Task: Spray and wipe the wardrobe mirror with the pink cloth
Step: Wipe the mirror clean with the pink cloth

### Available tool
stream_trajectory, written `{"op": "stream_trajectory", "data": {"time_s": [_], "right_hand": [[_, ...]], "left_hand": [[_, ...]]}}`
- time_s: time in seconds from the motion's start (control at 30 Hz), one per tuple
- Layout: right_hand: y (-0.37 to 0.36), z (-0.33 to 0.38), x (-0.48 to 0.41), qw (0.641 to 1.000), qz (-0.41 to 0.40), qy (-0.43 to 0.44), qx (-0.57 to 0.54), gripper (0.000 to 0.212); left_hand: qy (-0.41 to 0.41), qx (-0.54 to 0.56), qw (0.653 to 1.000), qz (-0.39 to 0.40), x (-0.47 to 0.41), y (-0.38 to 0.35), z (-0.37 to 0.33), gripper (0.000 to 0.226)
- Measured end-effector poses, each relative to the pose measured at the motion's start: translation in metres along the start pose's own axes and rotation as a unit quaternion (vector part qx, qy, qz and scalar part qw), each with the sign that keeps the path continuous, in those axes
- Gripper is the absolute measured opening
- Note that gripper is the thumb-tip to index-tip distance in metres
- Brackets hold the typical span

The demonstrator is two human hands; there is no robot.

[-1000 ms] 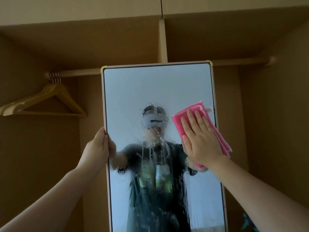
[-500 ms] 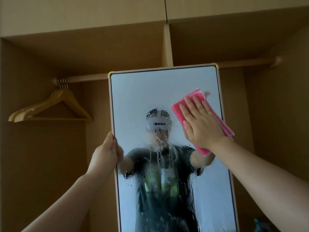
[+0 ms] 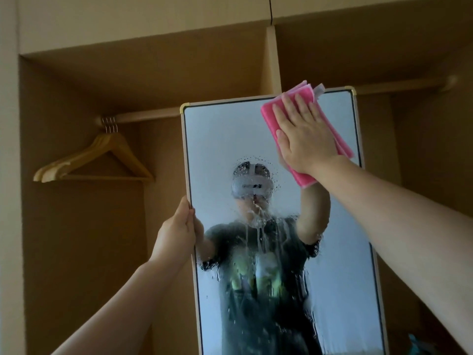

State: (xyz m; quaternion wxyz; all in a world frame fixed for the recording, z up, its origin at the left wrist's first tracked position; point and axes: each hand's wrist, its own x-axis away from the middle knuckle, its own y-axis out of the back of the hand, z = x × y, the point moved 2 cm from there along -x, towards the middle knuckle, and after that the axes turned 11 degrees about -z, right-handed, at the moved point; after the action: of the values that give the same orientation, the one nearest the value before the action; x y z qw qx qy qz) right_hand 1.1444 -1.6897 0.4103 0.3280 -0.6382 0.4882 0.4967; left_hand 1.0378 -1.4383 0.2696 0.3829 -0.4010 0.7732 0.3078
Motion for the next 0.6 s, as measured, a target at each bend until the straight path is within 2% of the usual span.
{"op": "stream_trajectory", "data": {"time_s": [0.13, 0.6], "right_hand": [[-0.001, 0.000, 0.003, 1.000, -0.002, -0.002, 0.001, 0.059], [-0.007, 0.032, 0.055, 0.999, -0.024, -0.013, -0.025, 0.059]], "left_hand": [[-0.015, -0.018, 1.000, -0.006, 0.001, 0.000, -0.002, 0.019], [-0.018, -0.030, 0.999, -0.002, 0.000, -0.001, -0.003, 0.026]]}}
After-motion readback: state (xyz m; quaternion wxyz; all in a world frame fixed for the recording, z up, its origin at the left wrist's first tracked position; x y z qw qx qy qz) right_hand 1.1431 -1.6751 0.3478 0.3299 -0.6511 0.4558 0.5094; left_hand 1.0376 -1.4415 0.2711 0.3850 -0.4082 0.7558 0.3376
